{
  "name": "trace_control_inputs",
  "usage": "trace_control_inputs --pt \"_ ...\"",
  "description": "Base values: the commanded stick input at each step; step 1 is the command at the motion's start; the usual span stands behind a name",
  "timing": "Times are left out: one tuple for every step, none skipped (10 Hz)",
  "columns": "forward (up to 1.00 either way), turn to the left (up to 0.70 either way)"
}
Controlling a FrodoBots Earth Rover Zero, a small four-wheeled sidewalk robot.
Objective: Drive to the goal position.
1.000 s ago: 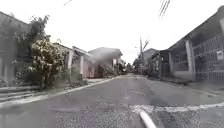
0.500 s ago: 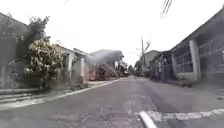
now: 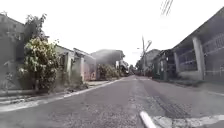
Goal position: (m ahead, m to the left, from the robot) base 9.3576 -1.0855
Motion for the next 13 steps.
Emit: trace_control_inputs --pt "0.50 0.00" --pt "0.50 0.00" --pt "0.50 0.00" --pt "0.50 0.00" --pt "0.50 0.00" --pt "0.50 0.00" --pt "0.50 0.00" --pt "0.50 0.00" --pt "0.50 0.00" --pt "0.50 0.00" --pt "0.50 0.00" --pt "0.50 0.00" --pt "0.50 0.00"
